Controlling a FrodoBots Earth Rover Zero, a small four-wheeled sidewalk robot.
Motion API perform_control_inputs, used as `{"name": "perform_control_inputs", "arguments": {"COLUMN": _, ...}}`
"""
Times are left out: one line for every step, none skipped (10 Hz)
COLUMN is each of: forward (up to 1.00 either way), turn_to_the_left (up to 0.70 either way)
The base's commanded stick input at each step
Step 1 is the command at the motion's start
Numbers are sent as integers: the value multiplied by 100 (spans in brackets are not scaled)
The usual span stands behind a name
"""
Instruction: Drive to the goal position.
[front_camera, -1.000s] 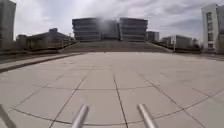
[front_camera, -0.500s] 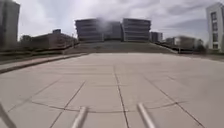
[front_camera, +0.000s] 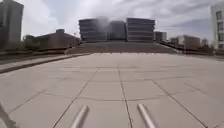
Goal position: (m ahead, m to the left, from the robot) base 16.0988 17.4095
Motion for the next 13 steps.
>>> {"name": "perform_control_inputs", "arguments": {"forward": 100, "turn_to_the_left": -27}}
{"name": "perform_control_inputs", "arguments": {"forward": 100, "turn_to_the_left": -27}}
{"name": "perform_control_inputs", "arguments": {"forward": 100, "turn_to_the_left": -27}}
{"name": "perform_control_inputs", "arguments": {"forward": 100, "turn_to_the_left": -27}}
{"name": "perform_control_inputs", "arguments": {"forward": 100, "turn_to_the_left": -27}}
{"name": "perform_control_inputs", "arguments": {"forward": 100, "turn_to_the_left": -27}}
{"name": "perform_control_inputs", "arguments": {"forward": 100, "turn_to_the_left": -27}}
{"name": "perform_control_inputs", "arguments": {"forward": 100, "turn_to_the_left": -27}}
{"name": "perform_control_inputs", "arguments": {"forward": 100, "turn_to_the_left": -27}}
{"name": "perform_control_inputs", "arguments": {"forward": 100, "turn_to_the_left": -27}}
{"name": "perform_control_inputs", "arguments": {"forward": 100, "turn_to_the_left": -27}}
{"name": "perform_control_inputs", "arguments": {"forward": 100, "turn_to_the_left": -27}}
{"name": "perform_control_inputs", "arguments": {"forward": 100, "turn_to_the_left": -27}}
